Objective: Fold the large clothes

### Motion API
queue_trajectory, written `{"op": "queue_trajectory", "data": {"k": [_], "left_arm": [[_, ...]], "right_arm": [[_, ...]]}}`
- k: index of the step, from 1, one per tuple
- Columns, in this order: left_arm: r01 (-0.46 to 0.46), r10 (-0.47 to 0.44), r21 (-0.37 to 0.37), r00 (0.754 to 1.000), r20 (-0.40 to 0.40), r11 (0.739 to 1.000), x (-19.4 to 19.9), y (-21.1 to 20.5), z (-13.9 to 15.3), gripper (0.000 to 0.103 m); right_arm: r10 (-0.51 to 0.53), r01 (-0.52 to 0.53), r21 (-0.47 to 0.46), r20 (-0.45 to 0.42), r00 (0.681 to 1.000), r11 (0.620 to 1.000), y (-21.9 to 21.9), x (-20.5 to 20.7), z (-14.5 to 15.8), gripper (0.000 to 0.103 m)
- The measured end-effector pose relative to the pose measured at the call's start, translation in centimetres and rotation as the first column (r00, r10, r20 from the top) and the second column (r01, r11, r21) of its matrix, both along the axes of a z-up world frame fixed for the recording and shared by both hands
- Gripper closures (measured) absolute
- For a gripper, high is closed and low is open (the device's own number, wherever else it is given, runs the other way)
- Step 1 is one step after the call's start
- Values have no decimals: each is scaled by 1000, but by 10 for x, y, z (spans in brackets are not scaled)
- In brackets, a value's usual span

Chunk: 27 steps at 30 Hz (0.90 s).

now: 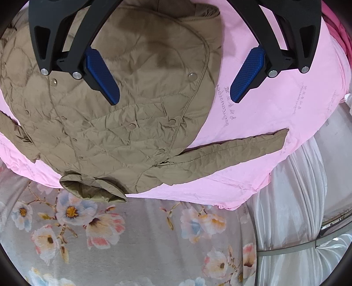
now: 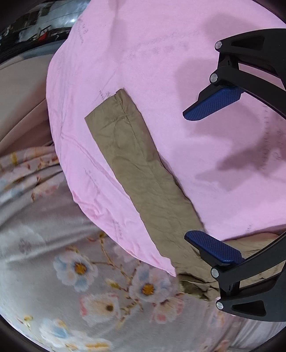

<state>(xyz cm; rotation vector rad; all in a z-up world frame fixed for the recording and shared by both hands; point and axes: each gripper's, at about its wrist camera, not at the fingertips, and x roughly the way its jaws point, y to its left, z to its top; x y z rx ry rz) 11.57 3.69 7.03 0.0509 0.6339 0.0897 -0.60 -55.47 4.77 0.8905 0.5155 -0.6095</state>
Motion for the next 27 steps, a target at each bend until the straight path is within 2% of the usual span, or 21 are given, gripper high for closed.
{"op": "queue_trajectory", "data": {"k": [5, 10, 12, 13, 15, 18, 21, 22, 24, 27], "left_arm": [[-20, 22, 30, 998, -54, 999, 21, -5, -21, 5], [-40, 45, 59, 994, -96, 997, 32, -3, -42, 5], [-53, 60, 64, 992, -109, 997, 36, 0, -49, 5], [-58, 65, 64, 991, -113, 996, 37, 1, -51, 5], [-67, 75, 62, 990, -124, 996, 40, 6, -54, 5], [-74, 81, 59, 987, -140, 996, 44, 10, -57, 5], [-68, 76, 53, 986, -150, 996, 46, 11, -58, 5], [-67, 73, 50, 985, -153, 997, 46, 11, -58, 5], [-63, 69, 46, 985, -159, 997, 46, 10, -58, 5], [-60, 65, 36, 984, -165, 998, 46, 11, -59, 5]], "right_arm": [[-123, 124, 29, -28, 992, 992, -44, 13, -25, 5], [-196, 197, 44, -20, 980, 979, -65, 26, -35, 20], [-177, 177, 37, -3, 984, 984, -68, 39, -33, 45], [-171, 171, 36, -5, 985, 985, -68, 45, -31, 52], [-153, 153, 24, 13, 988, 988, -67, 60, -24, 84], [-109, 111, -28, 55, 992, 993, -50, 80, 3, 96], [37, -18, -120, 158, 987, 993, -4, 106, 53, 101], [120, -88, -176, 184, 976, 980, 23, 118, 73, 101], [295, -232, -300, 187, 937, 925, 87, 146, 106, 101], [494, -407, -394, 147, 857, 824, 172, 185, 124, 101]]}}
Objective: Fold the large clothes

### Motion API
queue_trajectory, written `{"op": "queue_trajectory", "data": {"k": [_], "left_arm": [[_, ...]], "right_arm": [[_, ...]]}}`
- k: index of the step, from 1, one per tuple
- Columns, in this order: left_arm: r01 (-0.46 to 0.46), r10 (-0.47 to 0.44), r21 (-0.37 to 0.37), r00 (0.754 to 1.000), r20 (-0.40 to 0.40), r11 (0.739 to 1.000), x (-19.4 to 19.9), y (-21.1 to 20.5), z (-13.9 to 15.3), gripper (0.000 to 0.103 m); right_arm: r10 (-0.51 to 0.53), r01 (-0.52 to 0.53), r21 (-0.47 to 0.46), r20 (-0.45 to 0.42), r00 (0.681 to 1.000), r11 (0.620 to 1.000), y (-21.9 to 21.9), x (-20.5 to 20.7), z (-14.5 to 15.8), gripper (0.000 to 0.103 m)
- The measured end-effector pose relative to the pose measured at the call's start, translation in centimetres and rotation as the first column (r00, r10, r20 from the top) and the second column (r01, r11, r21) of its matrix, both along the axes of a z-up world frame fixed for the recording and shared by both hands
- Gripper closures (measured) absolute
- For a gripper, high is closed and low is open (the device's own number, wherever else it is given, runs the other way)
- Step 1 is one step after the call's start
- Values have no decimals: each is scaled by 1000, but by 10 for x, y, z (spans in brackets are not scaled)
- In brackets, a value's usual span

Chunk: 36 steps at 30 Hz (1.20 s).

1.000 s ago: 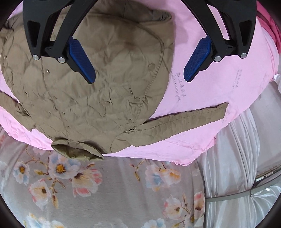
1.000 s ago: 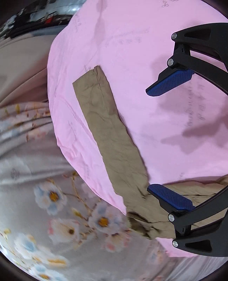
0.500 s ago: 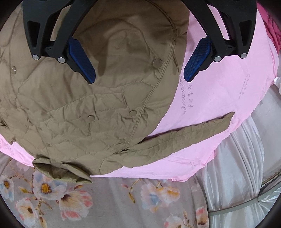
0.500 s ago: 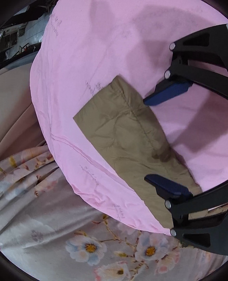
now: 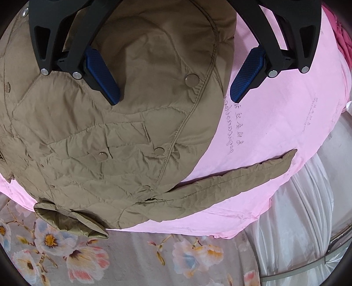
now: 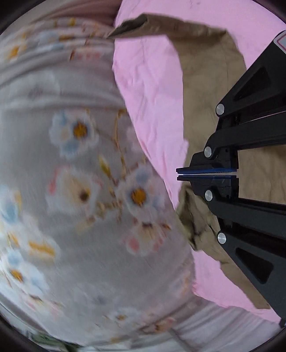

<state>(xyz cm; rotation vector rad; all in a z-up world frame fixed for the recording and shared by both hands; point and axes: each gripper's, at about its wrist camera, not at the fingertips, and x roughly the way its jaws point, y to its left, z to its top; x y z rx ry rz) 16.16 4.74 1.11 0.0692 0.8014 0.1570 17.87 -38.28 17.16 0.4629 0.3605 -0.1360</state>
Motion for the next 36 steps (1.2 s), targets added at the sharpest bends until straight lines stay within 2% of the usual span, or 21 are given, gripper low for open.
{"op": "queue_trajectory", "data": {"k": [3, 6, 9, 10, 11, 13, 14, 15, 17, 20, 21, 23, 26, 28, 30, 32, 35, 36], "left_arm": [[1, -1, -15, 1000, -9, 1000, 1, 2, -1, 5], [6, -7, -21, 1000, -13, 1000, 2, 2, -1, 5], [17, -17, -29, 1000, -15, 999, 2, 2, -3, 5], [19, -19, -31, 1000, -16, 999, 3, 2, -3, 5], [21, -22, -38, 1000, -18, 999, 3, 3, -4, 5], [22, -23, -49, 1000, -19, 999, 3, 4, -4, 5], [22, -24, -57, 999, -21, 998, 4, 5, -5, 5], [22, -24, -63, 999, -23, 998, 4, 5, -6, 5], [22, -23, -69, 999, -22, 997, 4, 6, -7, 5], [21, -22, -65, 1000, -20, 998, 4, 5, -8, 5], [20, -21, -62, 1000, -18, 998, 3, 4, -8, 5], [20, -21, -54, 1000, -14, 998, 3, 3, -9, 5], [17, -18, -47, 1000, -13, 999, 3, 2, -9, 5], [15, -15, -44, 1000, -9, 999, 3, 1, -9, 5], [13, -13, -37, 1000, -5, 999, 2, 0, -10, 5], [10, -10, -28, 1000, -3, 1000, 2, -1, -10, 5], [9, -9, -19, 1000, 1, 1000, 1, -2, -11, 5], [9, -9, -19, 1000, 1, 1000, 1, -3, -11, 5]], "right_arm": [[188, -190, -47, -44, 981, 981, 90, 40, -5, 101], [277, -288, -83, -116, 954, 954, 153, 67, -25, 101], [316, -333, -74, -175, 932, 940, 185, 78, -46, 100], [308, -326, -74, -187, 933, 942, 189, 77, -52, 97], [296, -316, -78, -200, 934, 945, 188, 76, -56, 91], [235, -260, -93, -217, 947, 961, 170, 70, -62, 69], [185, -210, -95, -220, 958, 973, 153, 62, -65, 52], [134, -157, -90, -220, 966, 984, 135, 55, -70, 43], [31, -47, -64, -228, 973, 997, 85, 35, -79, 42], [-141, 146, 0, -264, 954, 989, 3, -2, -97, 39], [-203, 221, 35, -276, 939, 975, -27, -17, -105, 38], [-314, 368, 140, -304, 899, 919, -88, -52, -124, 37], [-420, 510, 234, -345, 839, 828, -150, -93, -149, 36], [-451, 557, 280, -362, 816, 782, -179, -109, -163, 36], [-455, 561, 347, -343, 822, 752, -196, -119, -173, 37], [-466, 557, 392, -307, 830, 733, -205, -122, -175, 35], [-490, 573, 396, -299, 819, 717, -211, -112, -171, 34], [-496, 576, 397, -294, 817, 714, -214, -106, -170, 38]]}}
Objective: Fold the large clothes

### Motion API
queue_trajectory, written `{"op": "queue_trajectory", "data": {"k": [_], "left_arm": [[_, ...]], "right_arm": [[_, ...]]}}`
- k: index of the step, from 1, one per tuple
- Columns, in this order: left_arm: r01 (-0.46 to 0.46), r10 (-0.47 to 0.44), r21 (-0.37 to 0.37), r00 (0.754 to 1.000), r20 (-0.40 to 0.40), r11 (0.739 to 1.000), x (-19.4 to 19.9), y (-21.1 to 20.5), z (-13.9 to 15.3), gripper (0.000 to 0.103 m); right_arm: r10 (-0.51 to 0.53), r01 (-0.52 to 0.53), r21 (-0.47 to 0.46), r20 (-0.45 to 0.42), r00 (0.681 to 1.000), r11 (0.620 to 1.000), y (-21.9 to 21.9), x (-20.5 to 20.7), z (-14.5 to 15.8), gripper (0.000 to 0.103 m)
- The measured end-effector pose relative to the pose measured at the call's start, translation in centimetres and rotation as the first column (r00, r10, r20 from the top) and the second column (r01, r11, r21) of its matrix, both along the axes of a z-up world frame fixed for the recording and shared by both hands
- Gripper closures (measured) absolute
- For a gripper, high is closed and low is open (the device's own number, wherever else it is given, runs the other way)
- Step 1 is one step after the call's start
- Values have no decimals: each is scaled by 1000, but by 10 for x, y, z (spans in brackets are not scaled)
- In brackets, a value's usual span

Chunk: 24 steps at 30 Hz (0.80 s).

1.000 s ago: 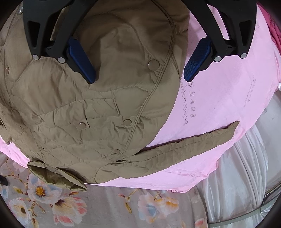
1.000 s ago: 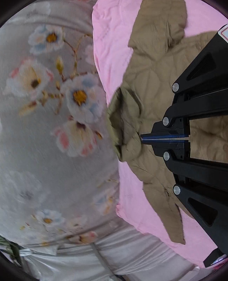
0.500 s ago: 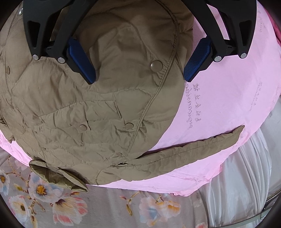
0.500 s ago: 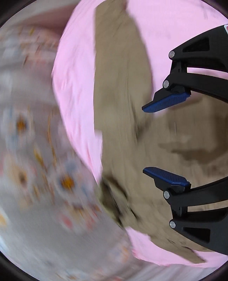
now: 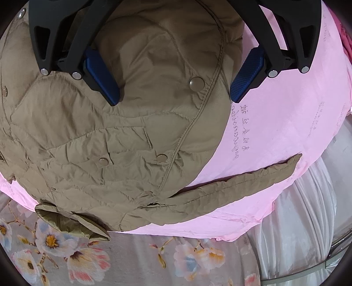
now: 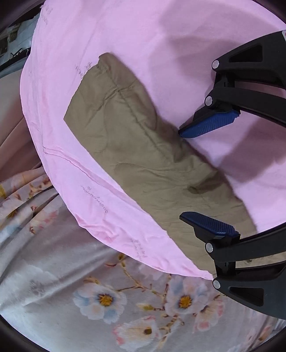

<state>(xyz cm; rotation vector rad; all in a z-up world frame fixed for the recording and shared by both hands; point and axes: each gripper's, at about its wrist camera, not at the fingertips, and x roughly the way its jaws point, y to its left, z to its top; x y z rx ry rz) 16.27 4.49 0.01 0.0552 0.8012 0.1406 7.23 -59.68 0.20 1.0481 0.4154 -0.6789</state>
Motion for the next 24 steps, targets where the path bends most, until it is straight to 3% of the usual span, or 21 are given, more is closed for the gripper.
{"op": "queue_trajectory", "data": {"k": [1, 3, 7, 12, 15, 18, 20, 24], "left_arm": [[0, 0, -1, 1000, 0, 1000, 0, 0, 0, 5], [1, -1, -1, 1000, -1, 1000, 0, 0, 0, 5], [1, -1, -1, 1000, 0, 1000, 0, 0, 0, 5], [2, -2, -5, 1000, -3, 1000, 1, -1, -2, 5], [3, -3, -11, 1000, -3, 1000, 1, -1, -3, 5], [5, -5, -21, 1000, -4, 1000, 2, -1, -5, 5], [7, -7, -29, 1000, -5, 1000, 1, 1, -5, 5], [12, -12, -48, 1000, -9, 999, 2, 4, -5, 5]], "right_arm": [[-7, 7, -2, 4, 1000, 1000, -1, 3, 1, 44], [5, -5, -7, 6, 1000, 1000, -2, 15, 5, 91], [91, -89, -136, 7, 996, 987, 25, 43, 45, 96], [326, -282, -357, 69, 943, 891, 122, 89, 122, 96], [515, -437, -447, 63, 855, 780, 205, 130, 152, 96], [649, -563, -479, 19, 761, 674, 277, 162, 157, 96], [724, -650, -493, -58, 688, 579, 333, 184, 149, 97], [789, -778, -455, -226, 571, 432, 417, 218, 106, 95]]}}
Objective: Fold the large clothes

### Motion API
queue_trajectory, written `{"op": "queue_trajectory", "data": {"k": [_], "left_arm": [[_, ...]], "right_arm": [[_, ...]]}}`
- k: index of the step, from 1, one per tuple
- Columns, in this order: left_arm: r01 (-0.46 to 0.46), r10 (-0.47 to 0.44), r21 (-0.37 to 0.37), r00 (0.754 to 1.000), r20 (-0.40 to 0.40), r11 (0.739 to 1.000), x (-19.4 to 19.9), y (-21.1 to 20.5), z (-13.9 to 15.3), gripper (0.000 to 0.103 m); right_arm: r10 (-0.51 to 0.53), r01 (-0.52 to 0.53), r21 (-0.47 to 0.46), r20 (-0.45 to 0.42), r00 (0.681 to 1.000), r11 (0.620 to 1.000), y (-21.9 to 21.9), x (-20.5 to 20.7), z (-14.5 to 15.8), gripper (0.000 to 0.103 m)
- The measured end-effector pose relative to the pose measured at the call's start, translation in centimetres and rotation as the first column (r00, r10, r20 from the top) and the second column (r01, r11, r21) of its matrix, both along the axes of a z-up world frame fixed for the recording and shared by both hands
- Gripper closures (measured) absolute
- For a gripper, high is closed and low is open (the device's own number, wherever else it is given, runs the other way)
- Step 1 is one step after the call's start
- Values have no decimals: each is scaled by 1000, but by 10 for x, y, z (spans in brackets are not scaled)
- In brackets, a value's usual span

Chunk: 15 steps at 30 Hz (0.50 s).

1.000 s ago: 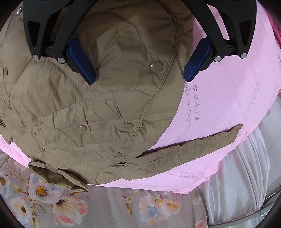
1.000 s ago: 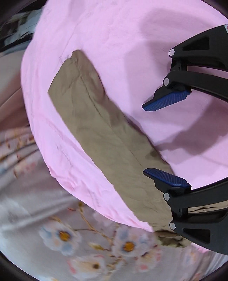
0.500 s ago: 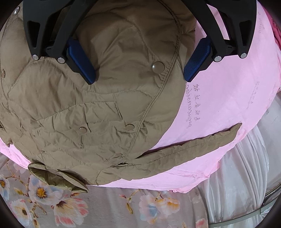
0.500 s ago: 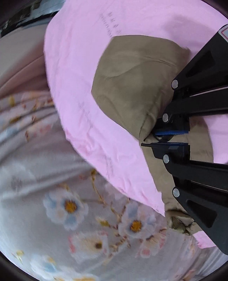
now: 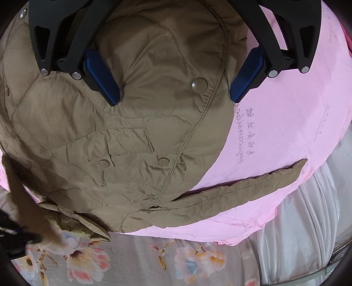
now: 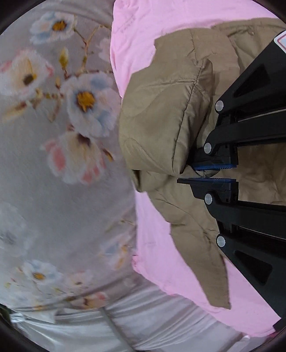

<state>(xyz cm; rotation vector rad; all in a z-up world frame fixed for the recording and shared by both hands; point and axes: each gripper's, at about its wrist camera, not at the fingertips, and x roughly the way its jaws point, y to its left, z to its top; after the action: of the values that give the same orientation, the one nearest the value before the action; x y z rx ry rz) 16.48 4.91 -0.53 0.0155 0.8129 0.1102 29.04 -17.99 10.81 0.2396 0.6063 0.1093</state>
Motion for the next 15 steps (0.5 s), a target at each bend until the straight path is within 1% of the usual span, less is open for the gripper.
{"op": "queue_trajectory", "data": {"k": [1, 3, 4, 5, 6, 7, 9, 11, 13, 15], "left_arm": [[1, -1, -5, 1000, -1, 1000, 0, 1, 0, 5], [3, -3, -17, 1000, -3, 1000, 0, 2, -1, 5], [3, -3, -20, 1000, -3, 1000, 0, 2, -1, 5], [4, -4, -23, 1000, -2, 1000, 0, 2, -1, 5], [4, -4, -26, 1000, -3, 1000, 0, 2, -1, 5], [5, -5, -28, 1000, -3, 1000, 0, 3, -1, 5], [5, -6, -31, 1000, -4, 1000, 0, 3, -1, 5], [6, -6, -33, 1000, -4, 999, 0, 3, -1, 5], [7, -7, -33, 1000, -4, 999, 0, 3, -1, 5], [7, -7, -33, 1000, -4, 999, 0, 3, -1, 5]], "right_arm": [[19, -20, -23, -31, 999, 1000, 13, 4, -12, 94], [48, -61, -114, -110, 993, 992, 45, 11, -40, 82], [50, -70, -152, -131, 990, 986, 55, 11, -50, 76], [59, -87, -188, -149, 987, 978, 66, 10, -57, 63], [70, -101, -214, -148, 987, 971, 75, 6, -60, 54], [79, -110, -237, -134, 988, 965, 80, 0, -61, 52], [99, -124, -276, -100, 990, 953, 90, -10, -51, 51], [114, -128, -279, -67, 991, 952, 93, -17, -37, 51], [122, -127, -286, -34, 992, 950, 96, -20, -20, 47], [120, -120, -333, -21, 993, 935, 105, -18, -8, 39]]}}
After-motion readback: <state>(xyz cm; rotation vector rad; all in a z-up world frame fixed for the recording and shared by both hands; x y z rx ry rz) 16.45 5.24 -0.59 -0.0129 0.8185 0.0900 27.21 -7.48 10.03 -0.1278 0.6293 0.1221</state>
